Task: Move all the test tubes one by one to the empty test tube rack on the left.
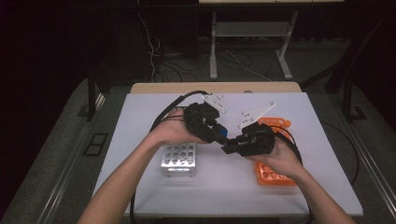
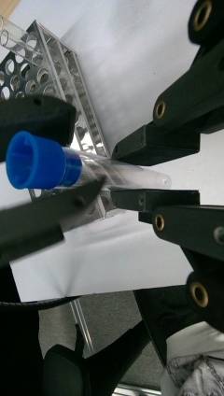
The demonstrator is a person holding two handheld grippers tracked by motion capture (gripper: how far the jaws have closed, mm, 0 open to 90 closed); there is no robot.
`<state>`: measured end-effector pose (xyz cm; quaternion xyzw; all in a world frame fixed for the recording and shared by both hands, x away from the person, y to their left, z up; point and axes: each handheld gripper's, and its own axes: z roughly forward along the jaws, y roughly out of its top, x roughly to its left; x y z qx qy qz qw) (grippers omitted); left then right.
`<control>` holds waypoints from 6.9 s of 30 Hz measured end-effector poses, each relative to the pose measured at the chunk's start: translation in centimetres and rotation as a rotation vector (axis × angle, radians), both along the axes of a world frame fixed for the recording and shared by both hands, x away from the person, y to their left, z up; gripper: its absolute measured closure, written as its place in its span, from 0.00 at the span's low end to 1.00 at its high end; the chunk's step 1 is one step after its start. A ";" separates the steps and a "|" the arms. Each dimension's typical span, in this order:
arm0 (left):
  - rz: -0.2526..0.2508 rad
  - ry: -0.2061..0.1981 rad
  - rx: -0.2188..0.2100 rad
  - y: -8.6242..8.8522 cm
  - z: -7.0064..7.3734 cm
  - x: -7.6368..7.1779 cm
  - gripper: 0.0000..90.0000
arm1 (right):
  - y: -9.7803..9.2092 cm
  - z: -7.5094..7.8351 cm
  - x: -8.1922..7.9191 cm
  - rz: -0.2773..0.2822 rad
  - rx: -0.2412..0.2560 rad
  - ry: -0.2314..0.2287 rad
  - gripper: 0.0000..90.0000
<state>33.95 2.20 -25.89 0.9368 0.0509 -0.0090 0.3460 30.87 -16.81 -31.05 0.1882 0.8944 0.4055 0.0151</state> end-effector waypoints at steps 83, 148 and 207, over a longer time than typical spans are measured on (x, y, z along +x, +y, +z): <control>0.441 0.021 0.037 7.8 -3.5 12.4 0.83 | -15.4 -4.7 -4.6 -0.429 0.109 0.078 0.00; 0.473 0.027 -0.150 10.4 -5.2 -0.1 0.00 | -13.9 -7.3 0.2 -0.411 0.023 0.093 0.17; 0.414 0.038 -0.218 10.2 -8.3 -6.8 0.00 | -7.1 0.3 -1.3 -0.189 0.006 -0.042 0.85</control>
